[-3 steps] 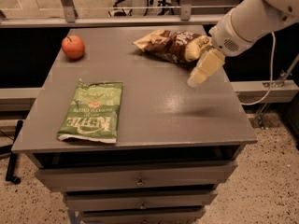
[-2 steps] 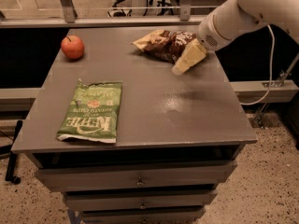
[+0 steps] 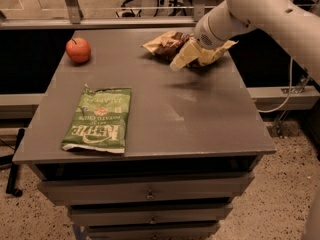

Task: Pick brown chip bag

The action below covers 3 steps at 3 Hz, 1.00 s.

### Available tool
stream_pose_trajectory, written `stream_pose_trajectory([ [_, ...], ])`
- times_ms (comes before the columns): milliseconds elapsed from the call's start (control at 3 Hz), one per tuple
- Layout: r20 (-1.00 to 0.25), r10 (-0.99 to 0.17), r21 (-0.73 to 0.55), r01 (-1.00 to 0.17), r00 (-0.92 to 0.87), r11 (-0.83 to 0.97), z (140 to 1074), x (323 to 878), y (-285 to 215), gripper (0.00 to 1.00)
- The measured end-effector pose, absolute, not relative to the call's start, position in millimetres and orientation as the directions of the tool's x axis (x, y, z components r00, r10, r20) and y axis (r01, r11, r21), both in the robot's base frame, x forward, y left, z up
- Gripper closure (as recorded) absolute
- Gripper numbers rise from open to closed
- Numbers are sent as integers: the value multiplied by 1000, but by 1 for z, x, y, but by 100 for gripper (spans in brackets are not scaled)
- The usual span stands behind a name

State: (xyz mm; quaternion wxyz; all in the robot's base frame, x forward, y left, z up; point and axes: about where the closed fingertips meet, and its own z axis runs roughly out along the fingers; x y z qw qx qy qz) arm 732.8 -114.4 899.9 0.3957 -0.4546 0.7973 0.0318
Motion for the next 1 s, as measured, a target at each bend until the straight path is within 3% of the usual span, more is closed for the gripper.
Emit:
stream_pose_trajectory([
  [333, -645, -712, -312, -756, -276, 575, 882, 755, -106, 16],
  [667, -629, -727, -323, -758, -276, 567, 873, 763, -109, 39],
  [1000, -626, -739, -347, -760, -250, 550, 893, 750, -115, 70],
])
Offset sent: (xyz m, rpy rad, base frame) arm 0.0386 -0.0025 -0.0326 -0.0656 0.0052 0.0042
